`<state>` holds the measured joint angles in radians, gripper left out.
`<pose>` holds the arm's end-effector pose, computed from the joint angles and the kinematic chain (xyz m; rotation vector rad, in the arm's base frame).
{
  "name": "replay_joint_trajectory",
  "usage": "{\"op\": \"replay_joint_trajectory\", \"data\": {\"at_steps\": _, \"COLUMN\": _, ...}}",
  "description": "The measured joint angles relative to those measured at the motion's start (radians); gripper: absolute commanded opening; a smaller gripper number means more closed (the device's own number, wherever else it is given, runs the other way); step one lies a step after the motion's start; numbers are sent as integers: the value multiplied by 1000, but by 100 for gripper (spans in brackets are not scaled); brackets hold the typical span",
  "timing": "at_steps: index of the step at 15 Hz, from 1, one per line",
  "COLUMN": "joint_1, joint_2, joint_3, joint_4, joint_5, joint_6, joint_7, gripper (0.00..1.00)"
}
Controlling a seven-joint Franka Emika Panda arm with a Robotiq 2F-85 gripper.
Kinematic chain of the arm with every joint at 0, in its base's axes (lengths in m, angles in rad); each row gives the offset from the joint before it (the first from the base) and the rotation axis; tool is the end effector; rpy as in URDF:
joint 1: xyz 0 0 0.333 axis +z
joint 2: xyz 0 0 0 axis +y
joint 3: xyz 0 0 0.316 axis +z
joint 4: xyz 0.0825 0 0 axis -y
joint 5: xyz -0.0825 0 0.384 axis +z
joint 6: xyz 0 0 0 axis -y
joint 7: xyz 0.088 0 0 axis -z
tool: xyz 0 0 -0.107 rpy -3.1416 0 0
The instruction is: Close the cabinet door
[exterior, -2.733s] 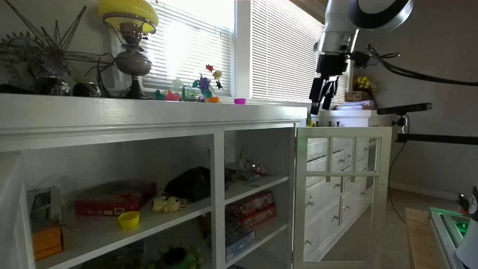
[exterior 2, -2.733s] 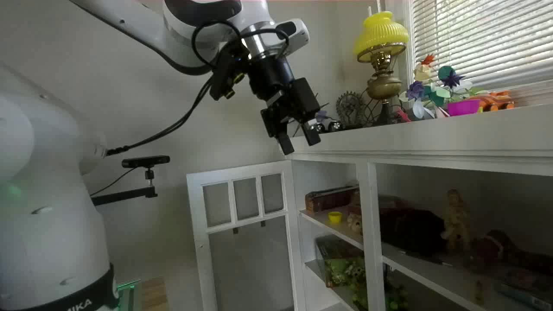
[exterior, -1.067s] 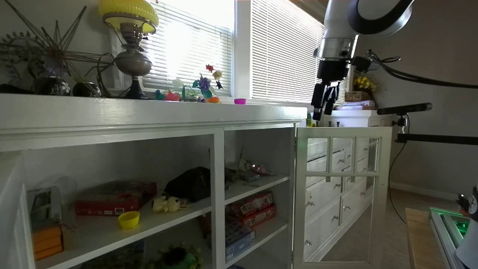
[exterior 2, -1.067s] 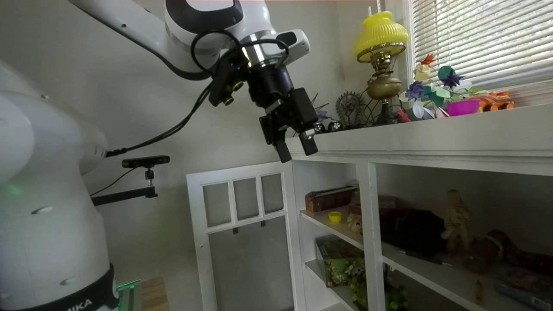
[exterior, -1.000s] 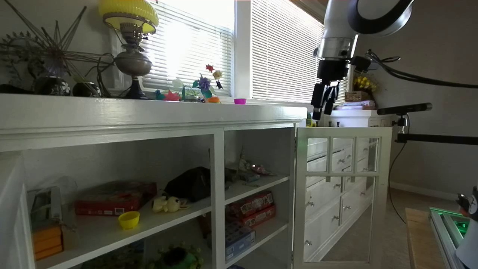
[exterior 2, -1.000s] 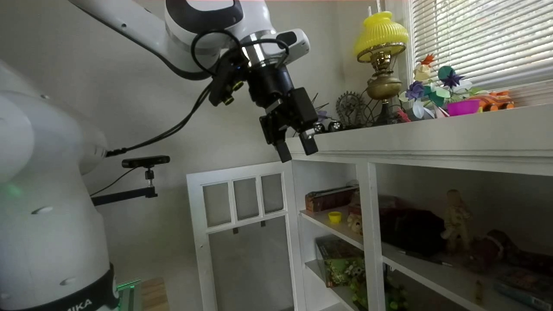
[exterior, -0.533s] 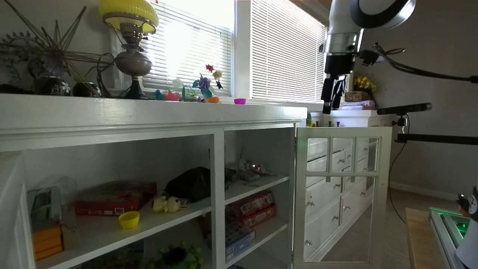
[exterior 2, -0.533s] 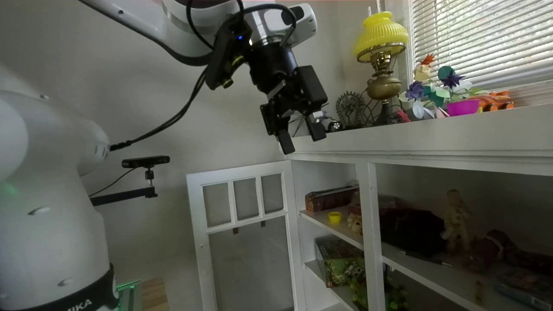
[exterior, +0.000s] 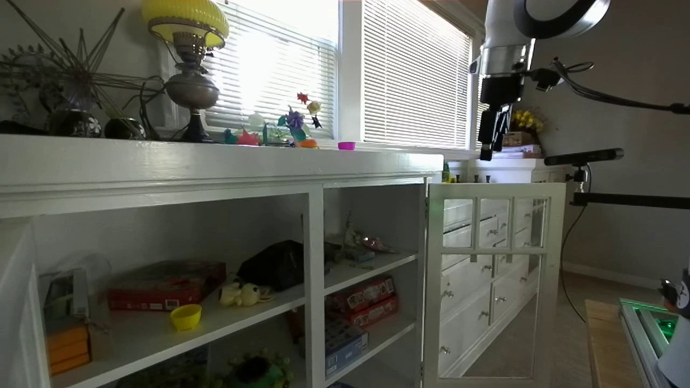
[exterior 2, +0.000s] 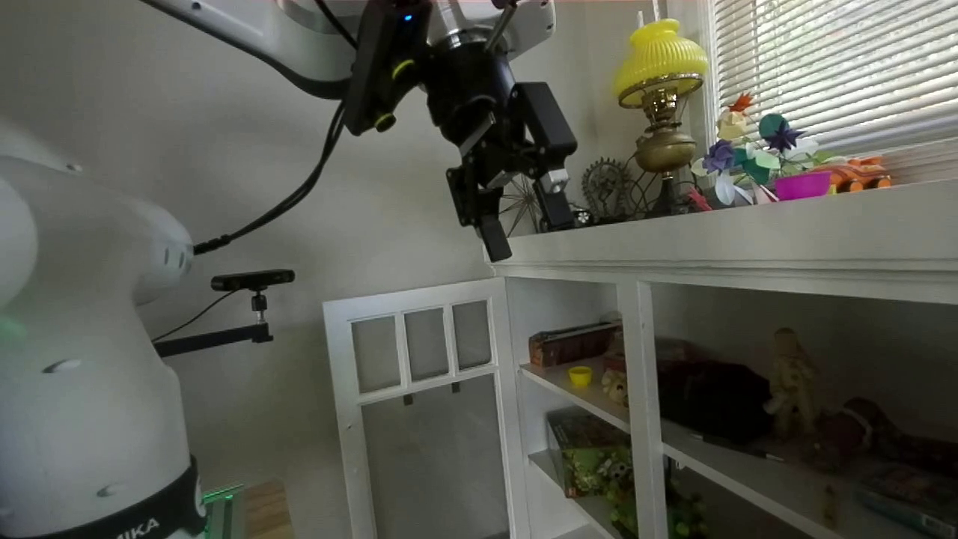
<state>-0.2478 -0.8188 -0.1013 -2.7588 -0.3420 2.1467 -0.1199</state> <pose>0.2993 -0.1230 0.4609 2.8621 -0.0680 0.2197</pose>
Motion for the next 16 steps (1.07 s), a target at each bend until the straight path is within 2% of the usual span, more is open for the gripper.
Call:
{"op": "replay_joint_trajectory", "data": {"at_steps": 12, "joint_1": 3, "joint_2": 2, "joint_3": -1, "joint_4": -1, "joint_5": 4, "joint_6": 0, "joint_7": 0, "gripper": 100}}
{"op": "replay_joint_trajectory", "data": {"at_steps": 14, "joint_1": 30, "joint_2": 12, "joint_3": -2, "joint_4": -1, "joint_5": 28, "joint_6": 1, "joint_7": 1, "gripper": 100}}
{"op": "replay_joint_trajectory", "data": {"at_steps": 16, "joint_1": 92, "joint_2": 26, "joint_3": 14, "joint_4": 5, "joint_5": 86, "joint_6": 8, "joint_7": 16, "gripper": 100}}
